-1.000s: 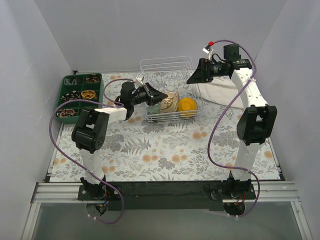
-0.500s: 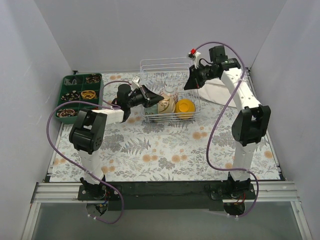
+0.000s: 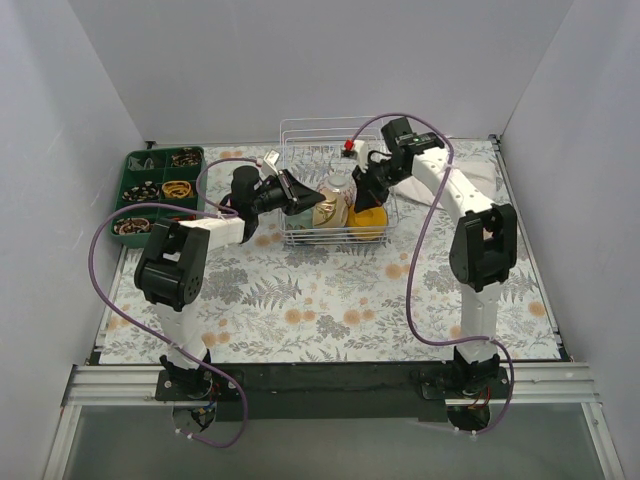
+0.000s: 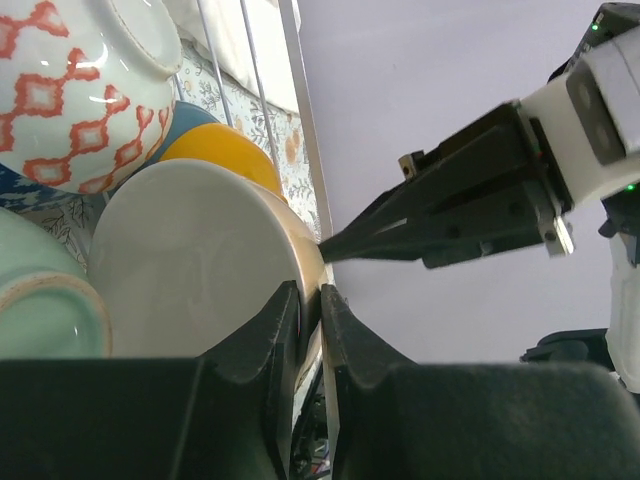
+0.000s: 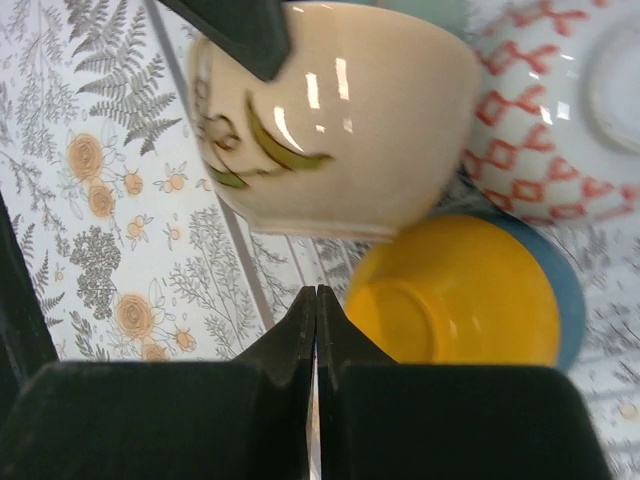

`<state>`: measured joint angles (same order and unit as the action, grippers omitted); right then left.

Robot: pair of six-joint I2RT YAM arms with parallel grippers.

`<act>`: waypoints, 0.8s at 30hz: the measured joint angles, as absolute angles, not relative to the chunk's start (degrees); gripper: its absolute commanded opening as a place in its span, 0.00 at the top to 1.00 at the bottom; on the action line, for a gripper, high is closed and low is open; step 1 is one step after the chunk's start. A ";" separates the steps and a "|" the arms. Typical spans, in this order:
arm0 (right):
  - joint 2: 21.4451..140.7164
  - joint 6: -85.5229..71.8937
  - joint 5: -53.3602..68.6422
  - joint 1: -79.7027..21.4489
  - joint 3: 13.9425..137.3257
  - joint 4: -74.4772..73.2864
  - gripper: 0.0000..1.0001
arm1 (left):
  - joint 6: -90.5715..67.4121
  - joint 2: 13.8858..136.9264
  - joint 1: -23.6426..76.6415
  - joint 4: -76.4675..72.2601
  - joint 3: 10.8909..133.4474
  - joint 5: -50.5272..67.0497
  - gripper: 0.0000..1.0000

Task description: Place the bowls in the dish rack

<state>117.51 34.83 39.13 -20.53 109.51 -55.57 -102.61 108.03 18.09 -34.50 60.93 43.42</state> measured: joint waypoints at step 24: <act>123.20 34.54 37.69 -28.25 115.72 -53.91 0.99 | -88.95 107.48 13.74 -18.92 72.07 45.69 0.44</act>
